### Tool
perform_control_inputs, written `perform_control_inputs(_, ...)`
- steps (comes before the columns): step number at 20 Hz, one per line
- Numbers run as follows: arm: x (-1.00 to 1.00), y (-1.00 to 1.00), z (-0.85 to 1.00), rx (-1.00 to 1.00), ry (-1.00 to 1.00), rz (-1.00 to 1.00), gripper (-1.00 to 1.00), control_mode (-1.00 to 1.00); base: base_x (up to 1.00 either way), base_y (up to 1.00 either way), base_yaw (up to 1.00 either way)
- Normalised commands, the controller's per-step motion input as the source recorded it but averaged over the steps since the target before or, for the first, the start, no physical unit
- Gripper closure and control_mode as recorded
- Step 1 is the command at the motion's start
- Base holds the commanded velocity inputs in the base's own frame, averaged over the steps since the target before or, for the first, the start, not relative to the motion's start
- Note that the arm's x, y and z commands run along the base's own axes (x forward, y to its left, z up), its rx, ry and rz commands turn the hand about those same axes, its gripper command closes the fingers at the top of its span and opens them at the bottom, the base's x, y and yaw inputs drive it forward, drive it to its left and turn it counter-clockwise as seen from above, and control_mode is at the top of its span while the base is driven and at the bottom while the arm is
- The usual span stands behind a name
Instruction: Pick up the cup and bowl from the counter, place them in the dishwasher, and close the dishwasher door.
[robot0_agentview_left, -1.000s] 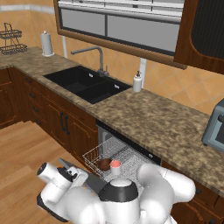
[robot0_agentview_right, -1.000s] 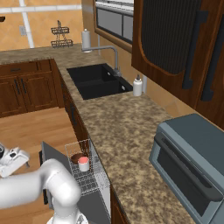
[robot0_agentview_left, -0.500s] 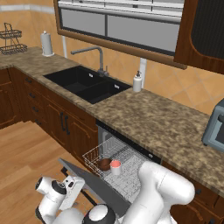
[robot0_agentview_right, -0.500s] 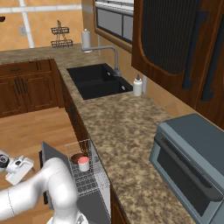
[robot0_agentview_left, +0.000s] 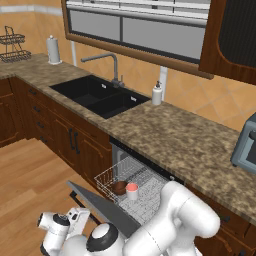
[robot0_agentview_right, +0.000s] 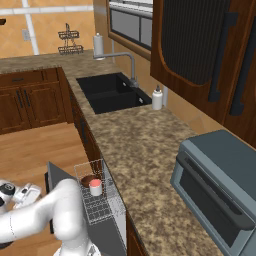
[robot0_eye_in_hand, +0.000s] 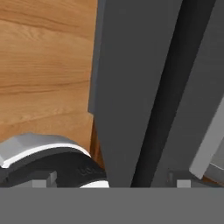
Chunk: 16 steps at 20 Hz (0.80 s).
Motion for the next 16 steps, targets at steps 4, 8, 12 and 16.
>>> perform_control_inputs(4,0.47,-0.27,-0.76,-0.17,0.00,0.00,-1.00,-1.00,0.00,0.00,0.00)
perform_control_inputs(8,0.65,-0.65,-0.37,-0.09,0.00,0.00,-1.00,-1.00,0.00,0.00,0.00)
perform_control_inputs(12,0.85,-0.27,-0.72,-0.15,0.03,0.00,-1.00,-1.00,0.00,0.00,0.00)
perform_control_inputs(16,0.83,-0.85,-1.00,-0.35,-0.09,0.01,-1.00,-1.00,0.00,0.00,0.00)
